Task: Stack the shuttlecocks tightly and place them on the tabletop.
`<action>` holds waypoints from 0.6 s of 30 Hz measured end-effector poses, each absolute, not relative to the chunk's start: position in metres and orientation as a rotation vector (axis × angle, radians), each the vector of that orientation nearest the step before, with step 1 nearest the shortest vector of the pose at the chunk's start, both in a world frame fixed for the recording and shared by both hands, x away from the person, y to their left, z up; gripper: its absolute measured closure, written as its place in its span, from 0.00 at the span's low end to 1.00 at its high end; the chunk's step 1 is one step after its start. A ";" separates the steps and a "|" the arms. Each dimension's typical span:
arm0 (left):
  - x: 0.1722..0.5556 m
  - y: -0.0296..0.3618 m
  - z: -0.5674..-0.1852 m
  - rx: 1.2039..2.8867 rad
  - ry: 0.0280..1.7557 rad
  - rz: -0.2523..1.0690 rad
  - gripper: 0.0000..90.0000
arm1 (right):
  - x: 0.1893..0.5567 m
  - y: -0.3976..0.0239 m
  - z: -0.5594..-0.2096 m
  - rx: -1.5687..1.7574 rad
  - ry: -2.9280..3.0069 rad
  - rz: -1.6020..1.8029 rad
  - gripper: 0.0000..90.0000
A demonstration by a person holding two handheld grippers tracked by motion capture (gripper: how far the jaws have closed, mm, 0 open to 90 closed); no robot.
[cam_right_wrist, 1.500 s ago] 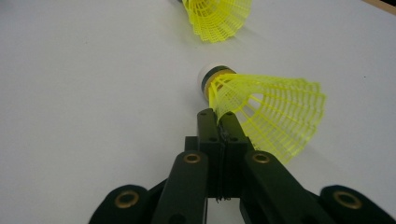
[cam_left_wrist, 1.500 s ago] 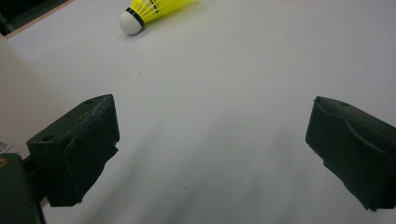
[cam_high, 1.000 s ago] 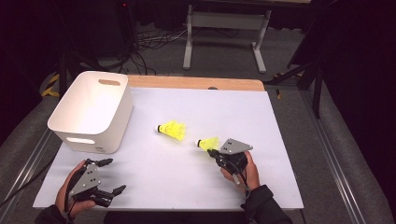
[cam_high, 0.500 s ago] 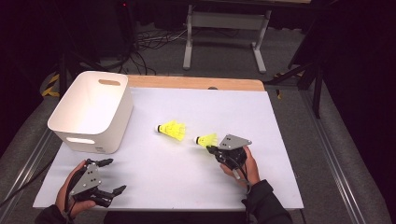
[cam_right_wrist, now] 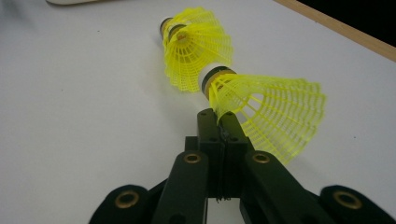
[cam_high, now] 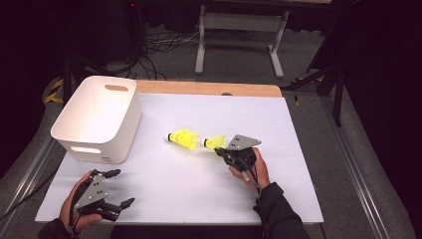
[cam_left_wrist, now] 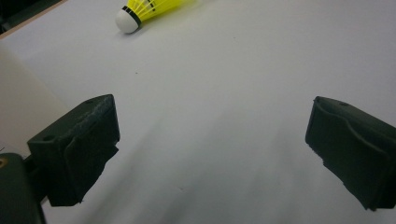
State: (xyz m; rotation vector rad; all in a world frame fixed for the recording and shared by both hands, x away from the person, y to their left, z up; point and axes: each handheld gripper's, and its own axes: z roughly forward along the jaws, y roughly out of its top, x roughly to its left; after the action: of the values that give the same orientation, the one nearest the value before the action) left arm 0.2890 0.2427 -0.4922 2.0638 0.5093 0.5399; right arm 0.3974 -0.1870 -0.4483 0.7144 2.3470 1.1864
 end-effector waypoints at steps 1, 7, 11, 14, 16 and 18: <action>0.289 0.243 -0.492 2.064 0.511 0.539 0.04 | 0.399 -0.186 -0.448 0.719 2.345 1.197 1.00; 0.289 0.242 -0.492 2.065 0.505 0.540 0.04 | 0.409 -0.177 -0.449 0.729 2.356 1.209 1.00; 0.289 0.242 -0.492 2.069 0.501 0.536 0.04 | 0.413 -0.171 -0.450 0.729 2.363 1.212 1.00; 0.289 0.242 -0.492 2.069 0.501 0.537 0.04 | 0.416 -0.166 -0.451 0.731 2.373 1.207 1.00; 0.289 0.242 -0.492 2.069 0.499 0.536 0.04 | 0.418 -0.164 -0.453 0.737 2.379 1.202 1.00; 0.289 0.242 -0.492 2.070 0.499 0.535 0.04 | 0.420 -0.162 -0.455 0.748 2.379 1.205 1.00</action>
State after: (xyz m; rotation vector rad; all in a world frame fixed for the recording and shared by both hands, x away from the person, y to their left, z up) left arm 0.2889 0.2418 -0.4922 2.0697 0.4989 0.5348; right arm 0.4196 -0.1617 -0.4550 0.7482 2.3792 1.2052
